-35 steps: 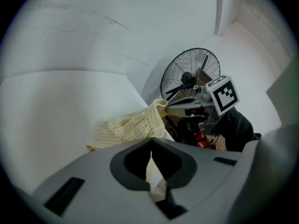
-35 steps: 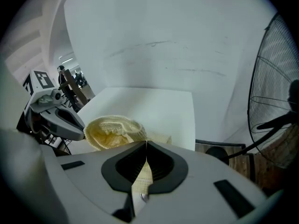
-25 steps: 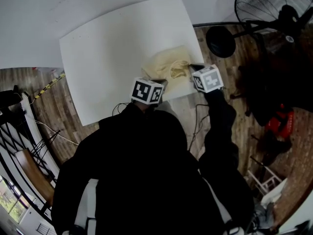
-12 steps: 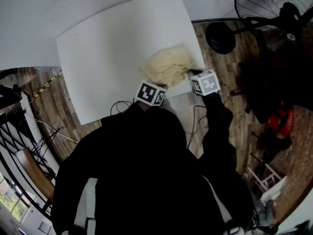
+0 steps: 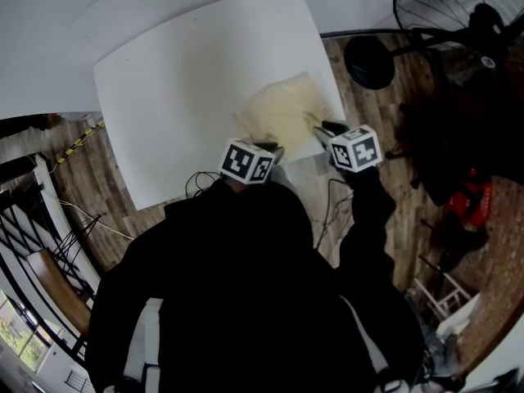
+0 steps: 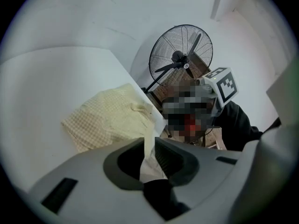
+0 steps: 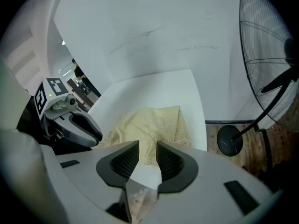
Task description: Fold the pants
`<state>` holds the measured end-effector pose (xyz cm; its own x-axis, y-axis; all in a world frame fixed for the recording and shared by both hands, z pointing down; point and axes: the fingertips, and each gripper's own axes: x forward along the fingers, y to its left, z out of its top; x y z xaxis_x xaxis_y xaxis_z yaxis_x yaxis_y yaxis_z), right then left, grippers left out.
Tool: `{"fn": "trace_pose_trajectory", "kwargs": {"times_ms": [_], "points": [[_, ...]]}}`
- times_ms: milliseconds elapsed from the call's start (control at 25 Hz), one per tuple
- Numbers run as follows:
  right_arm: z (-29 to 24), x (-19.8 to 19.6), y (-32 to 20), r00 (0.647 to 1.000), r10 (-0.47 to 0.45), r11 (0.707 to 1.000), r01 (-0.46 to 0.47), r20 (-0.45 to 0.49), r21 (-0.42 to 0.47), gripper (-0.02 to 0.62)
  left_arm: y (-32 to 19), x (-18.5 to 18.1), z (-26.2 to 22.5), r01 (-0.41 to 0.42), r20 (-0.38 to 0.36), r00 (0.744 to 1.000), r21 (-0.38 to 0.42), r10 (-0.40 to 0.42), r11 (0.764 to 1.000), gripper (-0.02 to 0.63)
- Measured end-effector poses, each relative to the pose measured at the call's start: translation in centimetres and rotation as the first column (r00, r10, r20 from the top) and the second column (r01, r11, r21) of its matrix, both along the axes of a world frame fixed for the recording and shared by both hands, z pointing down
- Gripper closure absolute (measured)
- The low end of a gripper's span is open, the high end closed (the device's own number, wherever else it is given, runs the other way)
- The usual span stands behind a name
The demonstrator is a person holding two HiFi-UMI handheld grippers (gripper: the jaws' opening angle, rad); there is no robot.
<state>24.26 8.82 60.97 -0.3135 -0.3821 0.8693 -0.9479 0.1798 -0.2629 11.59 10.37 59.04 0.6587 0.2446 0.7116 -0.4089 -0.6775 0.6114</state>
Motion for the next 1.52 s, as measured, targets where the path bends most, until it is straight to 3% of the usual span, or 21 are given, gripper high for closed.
{"fn": "trace_pose_trajectory", "kwargs": {"times_ms": [240, 480, 640, 880, 1040, 1360, 1520], "points": [[-2.1, -1.7, -2.4, 1.000, -0.014, 0.998, 0.014, -0.007, 0.063, 0.497, -2.3, -0.5, -1.1, 0.064, -0.013, 0.998, 0.030, -0.063, 0.998, 0.555], [-5.0, -6.1, -5.7, 0.999, -0.052, 0.988, 0.051, 0.007, 0.146, 0.500, -5.9, -2.1, -3.6, 0.150, -0.050, 0.988, 0.095, -0.146, 0.984, 0.558], [-7.9, -8.7, -9.6, 0.998, -0.060, 0.968, 0.057, 0.002, 0.245, 0.568, -10.2, -3.9, -6.3, 0.255, -0.093, 0.966, 0.177, -0.242, 0.951, 0.586], [-12.4, -12.6, -13.9, 0.998, -0.045, 0.913, 0.022, 0.047, 0.407, 0.591, -14.2, -6.9, -9.2, 0.389, -0.169, 0.919, 0.234, -0.357, 0.891, 0.601], [-15.3, -15.6, -16.0, 0.996, -0.040, 0.861, -0.007, 0.081, 0.509, 0.592, -16.4, -8.7, -12.1, 0.455, -0.259, 0.886, 0.327, -0.385, 0.828, 0.601], [-20.8, -19.4, -18.5, 0.985, -0.015, 0.738, -0.106, 0.174, 0.667, 0.592, -20.0, -13.1, -18.1, 0.630, -0.456, 0.771, 0.437, -0.445, 0.642, 0.601], [-22.3, -20.7, -18.6, 0.980, -0.010, 0.694, -0.136, 0.198, 0.707, 0.591, -20.2, -14.9, -19.6, 0.674, -0.507, 0.735, 0.470, -0.451, 0.570, 0.601]]}}
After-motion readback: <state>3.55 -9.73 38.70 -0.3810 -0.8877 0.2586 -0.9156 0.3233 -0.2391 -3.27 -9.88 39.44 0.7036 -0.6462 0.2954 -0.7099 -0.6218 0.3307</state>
